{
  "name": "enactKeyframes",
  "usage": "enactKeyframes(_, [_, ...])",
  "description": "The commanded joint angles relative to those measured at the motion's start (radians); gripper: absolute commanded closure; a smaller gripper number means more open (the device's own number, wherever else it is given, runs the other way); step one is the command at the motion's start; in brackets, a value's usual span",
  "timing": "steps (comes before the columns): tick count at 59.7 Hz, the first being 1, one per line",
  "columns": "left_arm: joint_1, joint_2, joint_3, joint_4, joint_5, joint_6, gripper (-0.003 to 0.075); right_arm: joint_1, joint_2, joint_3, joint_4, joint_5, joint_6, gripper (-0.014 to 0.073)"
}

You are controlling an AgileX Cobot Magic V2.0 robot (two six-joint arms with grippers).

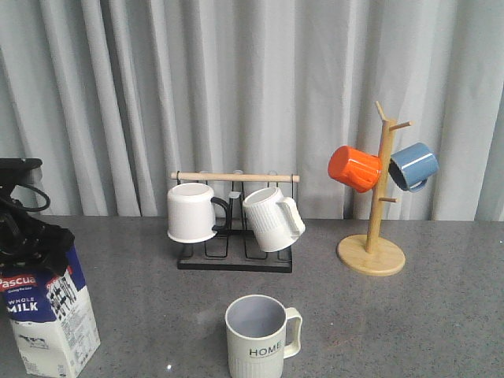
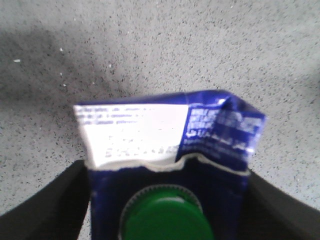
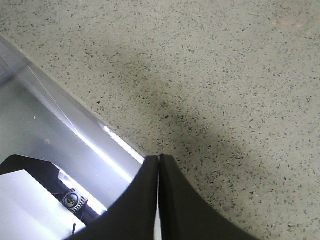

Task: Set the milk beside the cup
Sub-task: 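Lift the milk carton with the left gripper toward the HOME mug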

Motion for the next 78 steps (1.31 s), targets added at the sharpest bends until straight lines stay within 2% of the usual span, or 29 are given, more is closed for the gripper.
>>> enactKeyframes(1, [-0.001,-0.045,-0.029,-0.017,-0.033,0.001,0.0293,-0.006,0.000,-0.026,0.008,-0.053,0.001,0.0599])
enactKeyframes(17, [-0.001,-0.049,-0.032,-0.091,-0.033,0.001,0.0568,-0.006,0.000,-0.026,0.008,-0.054,0.001,0.0599])
enactKeyframes(26, [-0.001,-0.071,-0.032,-0.273,-0.052,0.032,0.0681,-0.006,0.000,-0.026,0.008,-0.054,0.001,0.0599])
enactKeyframes(29, [-0.001,-0.084,-0.032,-0.390,-0.063,0.079,0.0715,-0.006,0.000,-0.026,0.008,-0.054,0.001,0.0599])
enactKeyframes(36, [-0.018,-0.091,-0.032,-0.547,-0.067,0.148,0.0729,-0.006,0.000,-0.026,0.008,-0.054,0.001,0.0599])
enactKeyframes(41, [-0.054,-0.091,-0.032,-0.578,-0.067,0.166,0.0726,-0.006,0.000,-0.026,0.008,-0.054,0.001,0.0599])
enactKeyframes(50, [-0.141,-0.091,-0.032,-0.451,-0.079,0.150,0.0724,-0.006,0.000,-0.026,0.008,-0.053,0.001,0.0599])
enactKeyframes(64, [-0.246,-0.084,-0.032,-0.263,-0.092,0.051,0.0719,-0.006,0.000,-0.026,0.005,-0.053,0.001,0.0599])
enactKeyframes(78, [-0.311,-0.029,-0.032,-0.242,-0.063,0.026,0.0716,-0.006,0.000,-0.026,0.003,-0.054,0.001,0.0599])
